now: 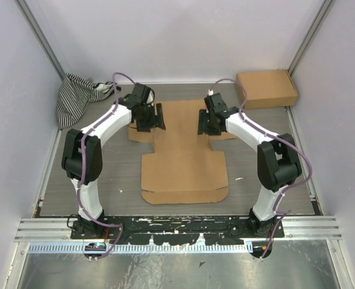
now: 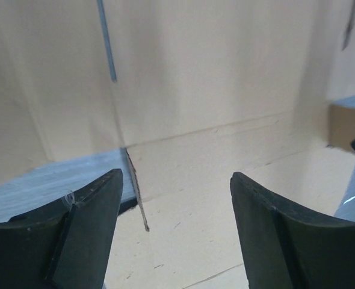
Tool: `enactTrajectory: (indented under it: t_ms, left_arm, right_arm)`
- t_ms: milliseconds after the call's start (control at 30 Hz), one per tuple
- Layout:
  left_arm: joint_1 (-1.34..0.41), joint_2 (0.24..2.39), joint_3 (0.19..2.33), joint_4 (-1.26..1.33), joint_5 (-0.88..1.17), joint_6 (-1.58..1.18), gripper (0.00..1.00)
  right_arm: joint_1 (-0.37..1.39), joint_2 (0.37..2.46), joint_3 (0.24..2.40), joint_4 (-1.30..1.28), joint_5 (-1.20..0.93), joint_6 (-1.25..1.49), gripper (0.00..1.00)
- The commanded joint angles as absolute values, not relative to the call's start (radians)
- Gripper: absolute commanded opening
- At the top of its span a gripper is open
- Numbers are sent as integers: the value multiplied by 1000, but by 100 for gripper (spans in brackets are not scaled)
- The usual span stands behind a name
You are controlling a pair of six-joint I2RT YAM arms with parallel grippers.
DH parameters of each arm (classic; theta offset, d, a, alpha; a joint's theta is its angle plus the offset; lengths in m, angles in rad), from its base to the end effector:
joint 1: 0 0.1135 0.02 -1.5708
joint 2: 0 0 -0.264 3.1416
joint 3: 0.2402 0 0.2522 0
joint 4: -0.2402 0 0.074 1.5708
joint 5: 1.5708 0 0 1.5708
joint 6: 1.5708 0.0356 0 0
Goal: Fold the paper box
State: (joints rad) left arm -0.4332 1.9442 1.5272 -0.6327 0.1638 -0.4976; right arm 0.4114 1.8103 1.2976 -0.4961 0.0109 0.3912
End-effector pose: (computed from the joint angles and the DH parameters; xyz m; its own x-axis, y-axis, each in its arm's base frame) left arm 0.3778 -0.1811 0.2203 -0.9246 -0.0912 -0.3700 0.0530 0.9307 -0.3619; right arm 0.3520 0.1532 0.2093 -0.8674 0.0375 -0.4961 -0.0690 0.9784 0.1947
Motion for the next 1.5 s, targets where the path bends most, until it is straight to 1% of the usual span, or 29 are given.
enactTrajectory:
  t_ms: [0, 33, 67, 100, 133, 200, 300, 367, 433, 467, 533, 667, 833, 1067, 1233, 1367, 1433, 1467]
  left_arm:
    - [-370, 1884, 1661, -678, 129, -436, 85]
    - [-361, 1897, 1710, -685, 129, -427, 95]
    - [-351, 1920, 1756, -697, 126, -420, 97]
    - [-343, 1952, 1815, -715, 127, -411, 98]
    - [-335, 1989, 1875, -739, 124, -403, 97]
    - [-326, 2089, 2045, -808, 105, -386, 91]
    - [-322, 2278, 2324, -941, 76, -369, 83]
    - [-322, 2404, 2516, -1023, 55, -368, 80]
    - [-320, 2503, 2642, -1052, 39, -376, 77]
    - [-316, 2528, 2663, -1046, 34, -385, 76]
    - [-309, 2537, 2627, -994, 23, -406, 72]
    - [-304, 2520, 2519, -895, -2, -416, 69]
    - [-304, 2557, 2538, -902, -31, -408, 70]
    - [-305, 2577, 2508, -829, -51, -404, 69]
    - [-304, 2609, 2525, -768, -72, -404, 63]
    - [-302, 2653, 2569, -772, -72, -412, 61]
    - [-298, 2664, 2572, -764, -61, -423, 58]
    - [-296, 2666, 2567, -757, -60, -435, 53]
  right_arm:
    - [345, 1668, 1422, -554, 117, 371, 58]
    - [320, 1660, 1433, -558, 113, 371, 59]
    - [290, 1656, 1440, -562, 100, 370, 60]
    - [264, 1655, 1447, -564, 82, 366, 60]
    - [238, 1656, 1452, -567, 65, 363, 60]
    - [190, 1661, 1459, -566, 38, 358, 60]
    - [167, 1672, 1458, -561, 23, 349, 60]
    - [163, 1684, 1455, -561, 30, 346, 60]
    - [161, 1694, 1443, -554, 32, 351, 61]
    - [159, 1695, 1434, -550, 30, 353, 60]
    - [157, 1694, 1417, -538, 26, 359, 60]
    - [155, 1695, 1395, -525, 19, 359, 60]
    - [152, 1708, 1397, -522, 2, 348, 60]
    - [153, 1723, 1394, -506, -24, 351, 59]
    - [153, 1742, 1403, -495, -46, 356, 58]
    - [153, 1756, 1415, -494, -54, 356, 58]
    - [153, 1759, 1417, -496, -52, 354, 58]
    - [153, 1759, 1418, -494, -52, 353, 57]
